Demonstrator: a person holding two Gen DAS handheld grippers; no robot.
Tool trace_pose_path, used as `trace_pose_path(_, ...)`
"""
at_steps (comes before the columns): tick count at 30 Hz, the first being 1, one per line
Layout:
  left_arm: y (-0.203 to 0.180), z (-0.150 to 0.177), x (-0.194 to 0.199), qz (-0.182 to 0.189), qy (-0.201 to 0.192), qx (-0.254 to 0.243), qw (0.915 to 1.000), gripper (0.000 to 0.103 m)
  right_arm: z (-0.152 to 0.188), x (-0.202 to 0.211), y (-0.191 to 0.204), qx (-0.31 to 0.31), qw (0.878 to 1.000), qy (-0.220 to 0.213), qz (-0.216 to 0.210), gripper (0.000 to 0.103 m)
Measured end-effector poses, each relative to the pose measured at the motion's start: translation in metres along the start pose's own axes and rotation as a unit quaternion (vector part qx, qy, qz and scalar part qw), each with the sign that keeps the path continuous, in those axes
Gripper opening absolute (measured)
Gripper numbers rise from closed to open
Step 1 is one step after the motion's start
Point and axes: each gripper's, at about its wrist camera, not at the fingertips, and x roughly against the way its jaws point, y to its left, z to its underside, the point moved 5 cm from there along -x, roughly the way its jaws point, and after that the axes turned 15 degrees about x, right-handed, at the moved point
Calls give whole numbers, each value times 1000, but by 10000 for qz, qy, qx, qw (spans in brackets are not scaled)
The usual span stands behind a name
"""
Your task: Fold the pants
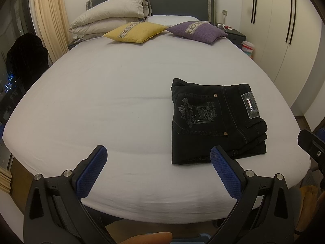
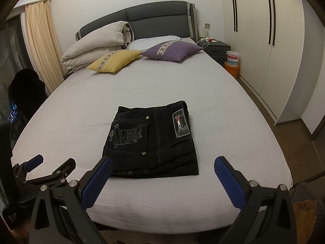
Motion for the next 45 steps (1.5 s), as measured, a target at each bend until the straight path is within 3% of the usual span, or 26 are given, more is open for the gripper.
trace_pose_path(45, 0, 4, 1, 31, 57, -5, 10000, 103, 2, -3, -3, 49, 9999, 97, -65, 103)
